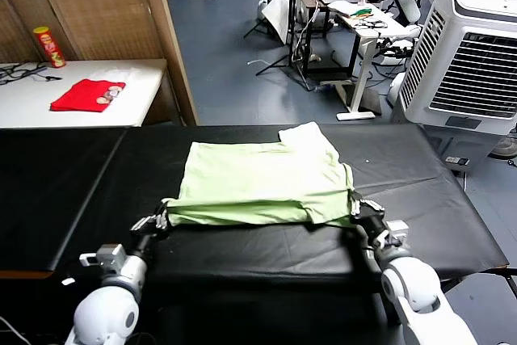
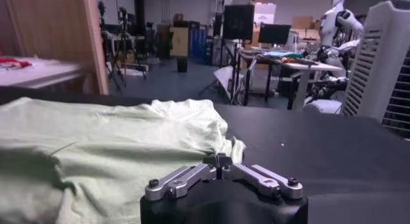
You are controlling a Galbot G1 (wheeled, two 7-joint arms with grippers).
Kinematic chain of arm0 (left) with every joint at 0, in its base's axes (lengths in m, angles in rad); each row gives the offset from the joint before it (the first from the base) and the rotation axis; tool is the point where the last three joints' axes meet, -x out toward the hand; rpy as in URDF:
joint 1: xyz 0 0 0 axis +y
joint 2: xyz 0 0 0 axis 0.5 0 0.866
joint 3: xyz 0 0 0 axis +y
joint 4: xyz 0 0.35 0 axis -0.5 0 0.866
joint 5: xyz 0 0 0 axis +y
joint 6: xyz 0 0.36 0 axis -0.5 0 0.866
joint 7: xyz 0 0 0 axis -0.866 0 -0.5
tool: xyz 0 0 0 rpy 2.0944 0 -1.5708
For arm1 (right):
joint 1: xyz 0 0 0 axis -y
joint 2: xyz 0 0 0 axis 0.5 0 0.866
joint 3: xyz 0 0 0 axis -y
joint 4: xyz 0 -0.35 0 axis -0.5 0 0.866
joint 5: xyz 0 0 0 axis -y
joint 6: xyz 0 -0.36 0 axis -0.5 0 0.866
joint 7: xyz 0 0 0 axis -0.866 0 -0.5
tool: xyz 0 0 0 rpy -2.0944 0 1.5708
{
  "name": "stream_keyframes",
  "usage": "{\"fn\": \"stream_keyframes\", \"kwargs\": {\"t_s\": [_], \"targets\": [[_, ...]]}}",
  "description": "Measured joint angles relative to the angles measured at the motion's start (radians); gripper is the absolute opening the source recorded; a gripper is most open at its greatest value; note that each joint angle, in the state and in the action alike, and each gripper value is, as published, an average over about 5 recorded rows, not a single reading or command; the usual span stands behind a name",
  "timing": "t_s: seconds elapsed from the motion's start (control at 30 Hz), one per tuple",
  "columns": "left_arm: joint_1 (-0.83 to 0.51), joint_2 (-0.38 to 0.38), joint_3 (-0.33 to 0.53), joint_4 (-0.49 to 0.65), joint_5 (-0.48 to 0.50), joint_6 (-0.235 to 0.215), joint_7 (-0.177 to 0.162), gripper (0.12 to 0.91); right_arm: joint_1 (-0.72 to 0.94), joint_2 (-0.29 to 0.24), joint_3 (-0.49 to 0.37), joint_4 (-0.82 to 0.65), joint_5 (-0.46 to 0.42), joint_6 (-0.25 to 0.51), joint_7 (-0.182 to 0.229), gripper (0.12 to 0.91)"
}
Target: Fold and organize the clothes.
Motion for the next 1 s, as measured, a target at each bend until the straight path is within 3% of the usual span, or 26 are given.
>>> {"fn": "stream_keyframes", "kwargs": {"t_s": [0.13, 0.3, 0.43, 0.5, 0.57, 0.67, 0.8, 0.9, 1.0], "targets": [[-0.005, -0.001, 0.001, 0.014, 0.008, 0.012, 0.000, 0.201, -0.033, -0.014, 0.016, 0.046, 0.006, -0.029, -0.014, 0.448], [0.016, -0.003, -0.004, 0.011, 0.018, 0.018, 0.009, 0.469, -0.127, -0.028, 0.056, 0.167, 0.002, -0.048, -0.021, 0.711], [0.040, -0.005, -0.007, 0.002, 0.016, 0.026, 0.024, 0.681, -0.208, -0.025, 0.079, 0.230, -0.021, -0.044, -0.027, 0.791], [0.052, -0.006, -0.008, -0.002, 0.010, 0.030, 0.030, 0.758, -0.244, -0.021, 0.088, 0.243, -0.029, -0.042, -0.025, 0.796], [0.063, -0.009, -0.008, -0.005, 0.002, 0.033, 0.034, 0.788, -0.271, -0.018, 0.095, 0.250, -0.032, -0.042, -0.023, 0.793], [0.073, -0.015, -0.007, -0.007, -0.009, 0.036, 0.039, 0.797, -0.292, -0.016, 0.098, 0.254, -0.038, -0.041, -0.022, 0.757], [0.075, -0.026, -0.005, -0.001, -0.027, 0.038, 0.046, 0.798, -0.295, -0.013, 0.096, 0.249, -0.049, -0.040, -0.024, 0.651], [0.068, -0.031, -0.004, 0.013, -0.047, 0.039, 0.048, 0.742, -0.292, -0.013, 0.091, 0.240, -0.056, -0.040, -0.024, 0.527], [0.059, -0.036, -0.003, 0.028, -0.072, 0.041, 0.048, 0.594, -0.294, -0.012, 0.086, 0.239, -0.062, -0.042, -0.024, 0.374]]}}
